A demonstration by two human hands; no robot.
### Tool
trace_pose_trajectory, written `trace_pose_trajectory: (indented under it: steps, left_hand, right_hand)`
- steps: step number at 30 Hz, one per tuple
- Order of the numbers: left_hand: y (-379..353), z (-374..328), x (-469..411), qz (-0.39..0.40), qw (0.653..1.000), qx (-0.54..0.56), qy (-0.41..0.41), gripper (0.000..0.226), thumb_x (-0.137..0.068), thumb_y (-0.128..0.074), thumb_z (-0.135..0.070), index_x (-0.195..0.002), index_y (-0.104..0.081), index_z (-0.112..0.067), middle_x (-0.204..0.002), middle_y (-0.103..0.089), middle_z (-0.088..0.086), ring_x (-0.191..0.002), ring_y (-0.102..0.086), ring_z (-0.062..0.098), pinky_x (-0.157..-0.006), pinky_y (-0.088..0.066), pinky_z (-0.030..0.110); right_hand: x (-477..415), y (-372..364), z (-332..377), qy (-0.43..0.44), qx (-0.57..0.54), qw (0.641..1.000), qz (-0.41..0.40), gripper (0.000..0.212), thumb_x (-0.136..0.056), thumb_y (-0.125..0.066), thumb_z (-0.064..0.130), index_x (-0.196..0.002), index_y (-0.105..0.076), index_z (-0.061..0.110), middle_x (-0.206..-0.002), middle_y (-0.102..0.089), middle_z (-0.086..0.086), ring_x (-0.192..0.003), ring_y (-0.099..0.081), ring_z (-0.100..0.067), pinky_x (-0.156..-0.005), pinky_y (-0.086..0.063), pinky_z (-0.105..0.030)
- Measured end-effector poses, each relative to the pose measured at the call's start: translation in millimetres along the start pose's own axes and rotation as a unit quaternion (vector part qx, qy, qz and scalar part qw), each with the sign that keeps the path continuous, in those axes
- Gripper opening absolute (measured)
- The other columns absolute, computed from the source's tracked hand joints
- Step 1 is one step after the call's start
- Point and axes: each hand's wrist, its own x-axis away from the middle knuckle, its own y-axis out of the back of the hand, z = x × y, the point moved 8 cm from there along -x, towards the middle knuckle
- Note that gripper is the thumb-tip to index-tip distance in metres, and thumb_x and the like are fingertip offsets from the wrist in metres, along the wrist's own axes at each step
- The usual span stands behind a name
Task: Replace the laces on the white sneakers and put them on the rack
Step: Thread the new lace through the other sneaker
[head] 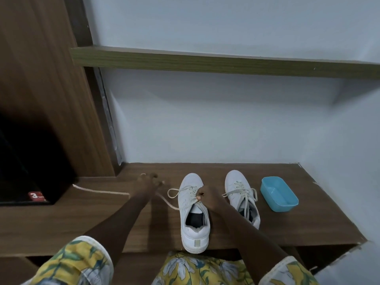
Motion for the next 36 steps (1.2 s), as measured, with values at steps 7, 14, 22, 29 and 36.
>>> trace_pose_trajectory:
  steps: [7,14,22,29,36]
  left_hand:
    - [-55.9,-90.8,31.9,0.125,0.97,0.015,-0.21,0.051,-0.076,-0.067,-0.056,-0.116,-0.065,-0.025,-0.111,-0.066,-0.004,-0.103,-0.059,0.016,-0.079,-0.041,0.026]
    - [-62.9,-93.1,31.6,0.061,0.968,-0.022,-0.241,0.027,-0.095,-0.05,-0.033,-0.106,-0.069,-0.017,-0.106,-0.068,0.004,-0.099,-0.06,0.022,-0.074,-0.037,0.028]
    - [-56.2,-84.0,18.5,0.092,0.978,0.069,-0.173,0.02,-0.092,-0.057,-0.018,-0.105,-0.072,-0.013,-0.104,-0.068,0.008,-0.1,-0.059,0.021,-0.067,-0.028,0.021]
    - [-74.2,-59.0,28.2,0.068,0.987,0.107,-0.098,0.017,-0.088,-0.057,-0.012,-0.088,-0.074,-0.01,-0.069,-0.058,-0.003,-0.076,-0.049,0.011,-0.061,-0.025,0.02]
    - [-80.2,-52.3,34.4,0.067,0.986,0.136,-0.071,0.019,-0.085,-0.053,-0.006,-0.084,-0.072,-0.009,-0.086,-0.068,0.009,-0.085,-0.058,0.022,-0.063,-0.025,0.022]
  right_hand:
    - [1.0,1.8,-5.1,-0.027,-0.012,0.999,-0.019,0.022,-0.089,-0.051,0.001,-0.094,-0.07,-0.007,-0.074,-0.061,-0.011,-0.06,-0.043,-0.003,-0.062,-0.037,-0.02]
    - [2.4,0.5,-9.5,-0.048,-0.064,0.997,-0.015,0.02,-0.085,-0.053,-0.002,-0.092,-0.072,-0.006,-0.085,-0.065,-0.012,-0.076,-0.052,-0.008,-0.061,-0.034,-0.014]
    - [3.1,14.0,-10.2,-0.034,-0.096,0.994,-0.043,0.015,-0.084,-0.061,-0.003,-0.091,-0.072,-0.008,-0.072,-0.068,-0.015,-0.051,-0.047,0.003,-0.052,-0.036,-0.007]
    - [17.2,12.3,-24.2,-0.009,-0.065,0.997,-0.045,0.014,-0.077,-0.061,-0.005,-0.07,-0.072,-0.004,-0.063,-0.063,-0.01,-0.048,-0.042,0.005,-0.053,-0.031,-0.012]
    - [22.7,5.8,-29.6,-0.019,-0.04,0.997,-0.065,0.013,-0.081,-0.061,-0.003,-0.081,-0.073,-0.009,-0.08,-0.07,-0.02,-0.05,-0.044,-0.005,-0.051,-0.031,-0.009]
